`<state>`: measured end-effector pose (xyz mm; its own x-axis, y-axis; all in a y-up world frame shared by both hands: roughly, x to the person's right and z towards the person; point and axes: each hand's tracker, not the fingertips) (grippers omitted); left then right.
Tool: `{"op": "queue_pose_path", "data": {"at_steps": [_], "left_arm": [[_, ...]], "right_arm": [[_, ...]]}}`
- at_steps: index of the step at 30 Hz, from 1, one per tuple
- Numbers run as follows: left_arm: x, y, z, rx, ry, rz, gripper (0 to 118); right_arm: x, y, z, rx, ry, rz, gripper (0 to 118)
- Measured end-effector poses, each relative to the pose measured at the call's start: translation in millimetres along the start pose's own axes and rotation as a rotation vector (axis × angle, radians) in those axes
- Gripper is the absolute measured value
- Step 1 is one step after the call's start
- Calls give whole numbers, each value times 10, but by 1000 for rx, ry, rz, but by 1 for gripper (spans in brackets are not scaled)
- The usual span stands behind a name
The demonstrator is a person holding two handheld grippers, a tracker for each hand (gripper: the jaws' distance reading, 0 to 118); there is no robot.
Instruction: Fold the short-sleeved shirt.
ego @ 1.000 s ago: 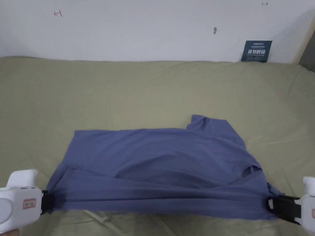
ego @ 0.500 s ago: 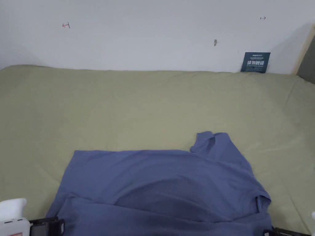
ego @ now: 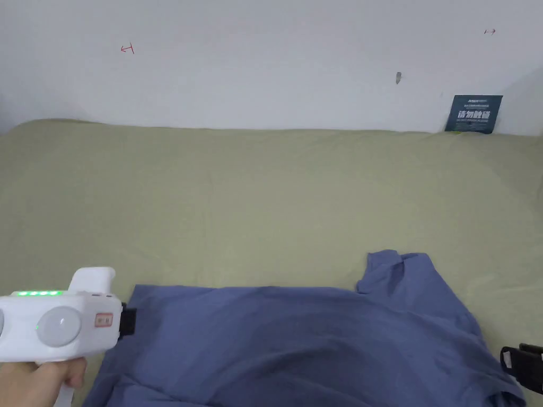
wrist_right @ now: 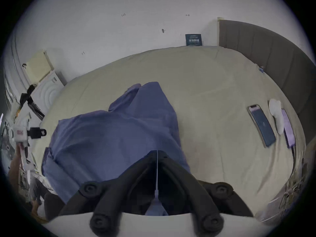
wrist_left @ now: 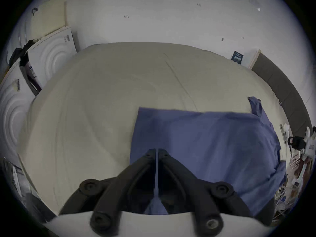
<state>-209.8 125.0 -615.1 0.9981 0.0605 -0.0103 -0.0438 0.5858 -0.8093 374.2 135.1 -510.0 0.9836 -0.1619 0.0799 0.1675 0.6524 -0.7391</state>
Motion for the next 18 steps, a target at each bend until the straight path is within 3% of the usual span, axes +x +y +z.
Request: {"op": "queue_pose_path", "data": {"at_steps": [4,5,6,11,13,14,16,17,18], "left_arm": [[-51,373,-508,-38,31,25,60],[-39,407,-631,-70,47,20,113],[-38,502,-683,-45,49,18,117],[5,474,-1064,-149,102,19,111],[49,432,-990,-142,100,9,96],[87,429,-911,-114,112,-17,82],[162,441,-775,-72,68,-83,14],[87,446,-853,-71,51,-91,1],[99,451,-863,-89,44,-84,1]], "right_arm": [[29,191,-304,-40,1,16,5],[34,218,-350,-44,-1,18,5],[41,244,-404,-48,-9,28,5],[88,307,-577,-65,-20,46,5],[87,343,-609,-71,-26,51,5],[85,368,-614,-68,-28,58,5],[121,443,-646,-64,-31,61,5],[126,496,-662,-61,-29,57,7],[125,550,-681,-56,-28,48,13]]}}
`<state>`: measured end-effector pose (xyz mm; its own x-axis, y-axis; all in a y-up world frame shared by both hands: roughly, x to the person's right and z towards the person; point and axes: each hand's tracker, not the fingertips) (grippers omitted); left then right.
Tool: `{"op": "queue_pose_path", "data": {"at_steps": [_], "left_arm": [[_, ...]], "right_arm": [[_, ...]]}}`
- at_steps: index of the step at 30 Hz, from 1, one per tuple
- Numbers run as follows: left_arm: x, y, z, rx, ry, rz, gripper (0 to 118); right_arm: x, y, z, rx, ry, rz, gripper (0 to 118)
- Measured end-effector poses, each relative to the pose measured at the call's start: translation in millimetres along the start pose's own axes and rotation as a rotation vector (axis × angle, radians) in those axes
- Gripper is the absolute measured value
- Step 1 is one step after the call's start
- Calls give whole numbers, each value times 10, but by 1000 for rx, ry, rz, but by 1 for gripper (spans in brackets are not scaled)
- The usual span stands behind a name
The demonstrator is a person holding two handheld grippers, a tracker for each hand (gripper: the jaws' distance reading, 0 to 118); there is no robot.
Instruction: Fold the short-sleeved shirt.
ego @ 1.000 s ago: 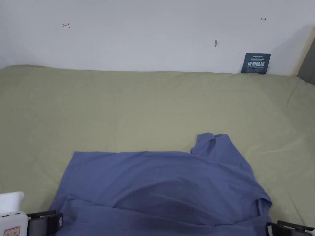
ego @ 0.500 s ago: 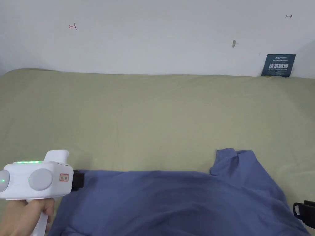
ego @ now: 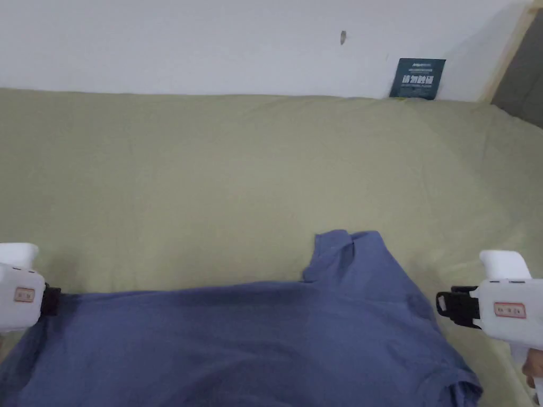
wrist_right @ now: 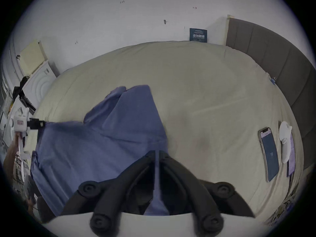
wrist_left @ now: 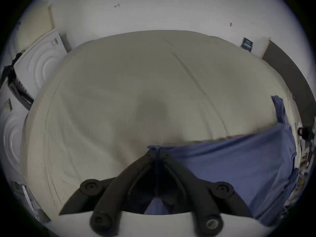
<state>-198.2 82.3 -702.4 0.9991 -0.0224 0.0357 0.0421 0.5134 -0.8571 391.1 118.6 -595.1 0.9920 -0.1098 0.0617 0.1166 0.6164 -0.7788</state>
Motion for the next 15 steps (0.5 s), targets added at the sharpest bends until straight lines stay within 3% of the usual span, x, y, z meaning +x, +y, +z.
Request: {"op": "queue_pose_path", "data": {"at_steps": [1,2,3,4,7,9,10,11,12,13,14,15], "left_arm": [[4,-3,-25,-8,-5,-4,1],[6,-9,-46,-4,2,-3,1],[39,-22,-13,6,17,-6,1],[19,-28,-36,1,12,16,1],[-35,-46,-31,-2,-16,68,1],[-16,-55,-27,-1,-11,62,1],[2,-61,-26,-2,-5,53,1],[-5,-40,-28,-8,-3,48,1],[7,-42,-12,-9,3,42,1],[9,-45,9,-9,3,37,1],[9,-51,37,-10,2,32,1],[17,-61,93,-4,7,25,1]], "right_arm": [[33,60,-39,-3,6,-10,35],[38,114,-85,-10,19,-18,82],[31,174,-178,-45,34,-22,106],[27,222,-270,-81,45,-17,114],[-13,318,-548,-146,63,-10,114],[-27,332,-774,-200,12,11,113],[-35,336,-885,-233,-10,31,107],[-33,319,-929,-250,-35,40,79],[-36,308,-923,-235,-64,58,74],[0,305,-856,-211,-112,91,60],[31,315,-750,-177,-16,58,50],[59,326,-628,-162,5,35,35]]}}
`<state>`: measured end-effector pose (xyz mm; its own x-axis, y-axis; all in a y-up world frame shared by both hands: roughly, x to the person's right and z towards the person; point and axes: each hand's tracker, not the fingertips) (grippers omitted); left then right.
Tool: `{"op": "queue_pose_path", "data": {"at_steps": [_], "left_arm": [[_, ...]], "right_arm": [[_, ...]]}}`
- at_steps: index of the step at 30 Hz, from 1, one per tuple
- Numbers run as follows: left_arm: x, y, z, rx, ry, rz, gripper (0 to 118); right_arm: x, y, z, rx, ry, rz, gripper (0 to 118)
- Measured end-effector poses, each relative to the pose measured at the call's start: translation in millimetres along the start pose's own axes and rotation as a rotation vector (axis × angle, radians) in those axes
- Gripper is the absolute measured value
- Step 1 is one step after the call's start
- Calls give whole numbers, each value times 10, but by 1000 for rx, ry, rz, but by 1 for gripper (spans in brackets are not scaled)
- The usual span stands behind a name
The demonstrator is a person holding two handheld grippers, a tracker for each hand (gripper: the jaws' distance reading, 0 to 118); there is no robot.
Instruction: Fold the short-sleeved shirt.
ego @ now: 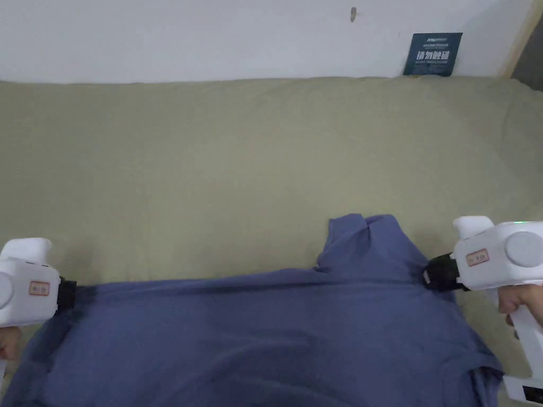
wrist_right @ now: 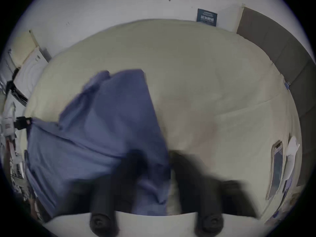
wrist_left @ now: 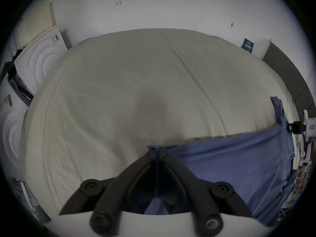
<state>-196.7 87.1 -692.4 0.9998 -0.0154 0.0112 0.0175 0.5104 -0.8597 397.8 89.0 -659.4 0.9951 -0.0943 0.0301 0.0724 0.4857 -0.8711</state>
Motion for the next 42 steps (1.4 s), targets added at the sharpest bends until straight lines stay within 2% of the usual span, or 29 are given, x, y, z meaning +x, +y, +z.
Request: {"op": "queue_pose_path", "data": {"at_steps": [1,2,3,5,10,20,26,31,34,35,36,37,38,39,42], "left_arm": [[-10,-17,55,9,-1,-6,1],[-21,-32,102,11,-5,-6,1],[-41,-59,185,18,-11,6,1],[-74,-117,362,34,-28,20,1],[-177,-389,977,96,-61,32,1],[-439,-1412,1955,201,-121,16,1],[-555,-2014,1979,195,-116,10,1],[-602,-2279,1820,158,-116,-4,1],[-613,-2339,1732,139,-124,3,1],[-618,-2345,1710,134,-130,3,7],[-611,-2334,1694,120,-128,3,25],[-610,-2333,1676,102,-115,3,61],[-609,-2330,1662,92,-106,0,109],[-597,-2330,1689,97,-99,-6,118],[-388,-2241,1894,180,-78,1,116]], "right_arm": [[15,-52,116,45,13,-16,3],[18,-89,208,48,9,-18,4],[16,-127,317,65,55,-18,4],[-30,-228,531,96,39,3,4],[-41,-539,1258,195,92,2,4],[-103,-1819,2339,293,138,31,4],[-179,-2469,2426,266,147,55,4],[-170,-2707,2131,204,134,53,4],[-131,-2764,1950,163,125,23,4],[-114,-2769,1903,153,121,13,6],[-103,-2761,1872,130,103,4,15],[-101,-2751,1848,112,82,-8,41],[-49,-2745,1807,86,50,0,87],[-59,-2729,1838,93,49,15,105],[-174,-2583,2049,168,28,21,107]]}}
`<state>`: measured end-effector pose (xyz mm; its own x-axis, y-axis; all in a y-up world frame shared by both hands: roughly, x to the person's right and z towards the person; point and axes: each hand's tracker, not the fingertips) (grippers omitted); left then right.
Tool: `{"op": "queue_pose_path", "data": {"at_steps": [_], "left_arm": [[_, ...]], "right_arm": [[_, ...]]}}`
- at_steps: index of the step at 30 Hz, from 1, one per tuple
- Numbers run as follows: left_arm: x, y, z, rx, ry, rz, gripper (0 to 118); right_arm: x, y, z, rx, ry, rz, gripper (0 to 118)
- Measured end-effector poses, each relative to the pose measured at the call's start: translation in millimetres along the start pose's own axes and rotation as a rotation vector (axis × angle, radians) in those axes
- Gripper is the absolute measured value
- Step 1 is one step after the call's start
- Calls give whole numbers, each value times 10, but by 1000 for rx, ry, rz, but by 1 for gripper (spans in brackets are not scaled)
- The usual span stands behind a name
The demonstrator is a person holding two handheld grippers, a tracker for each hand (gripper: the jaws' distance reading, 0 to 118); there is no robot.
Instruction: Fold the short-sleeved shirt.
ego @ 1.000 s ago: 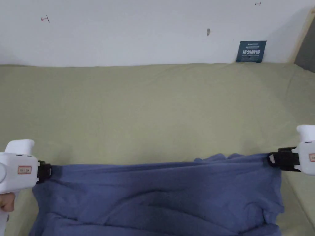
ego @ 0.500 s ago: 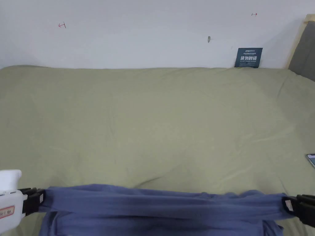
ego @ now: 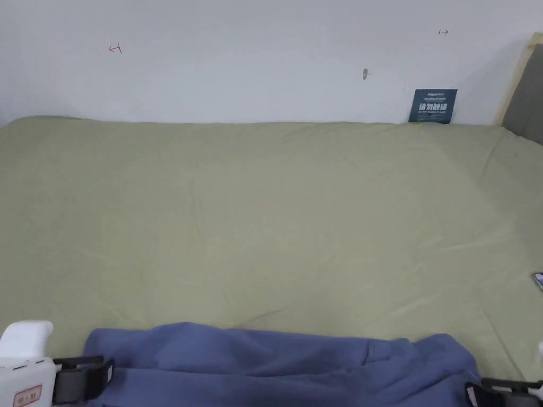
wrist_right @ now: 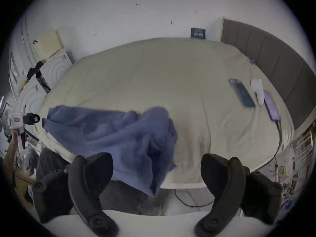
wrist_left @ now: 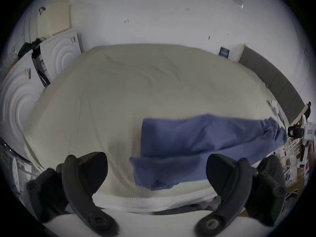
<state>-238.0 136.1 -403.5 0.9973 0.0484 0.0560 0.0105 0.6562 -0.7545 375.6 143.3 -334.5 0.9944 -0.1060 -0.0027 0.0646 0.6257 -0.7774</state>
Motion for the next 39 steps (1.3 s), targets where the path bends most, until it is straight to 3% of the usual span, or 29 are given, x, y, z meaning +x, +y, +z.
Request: {"op": "queue_pose_path", "data": {"at_steps": [5,7,8,9,10,11,18,23,26,31,33,35,39], "left_arm": [[634,450,538,225,-53,-42,115],[867,561,746,360,-82,-9,105],[1035,586,867,441,-64,6,84],[1161,597,953,510,-51,12,60],[1322,571,1056,587,-24,-4,33],[1461,550,1115,646,21,-16,7],[1596,435,1189,727,91,-48,0],[1197,571,1236,662,84,-47,0],[696,708,1076,464,24,-19,0],[-293,621,337,47,-234,244,0],[-566,468,31,-72,-252,316,0],[-729,322,-204,-122,-242,338,0],[-950,253,-496,-205,-363,467,0]], "right_arm": [[-603,439,406,320,-9,30,106],[-887,559,596,471,8,38,105],[-1099,608,697,538,4,43,95],[-1219,627,767,595,5,46,69],[-1347,617,838,687,-27,33,28],[-1467,623,849,719,-51,25,2],[-1778,528,862,763,-137,79,2],[-1855,457,808,792,-197,80,2],[-1916,465,751,779,-181,84,2],[-2011,438,634,733,-149,112,2],[-2051,426,570,689,-134,116,2],[-2073,384,507,669,-138,124,2],[-2093,348,394,620,-145,126,2]]}}
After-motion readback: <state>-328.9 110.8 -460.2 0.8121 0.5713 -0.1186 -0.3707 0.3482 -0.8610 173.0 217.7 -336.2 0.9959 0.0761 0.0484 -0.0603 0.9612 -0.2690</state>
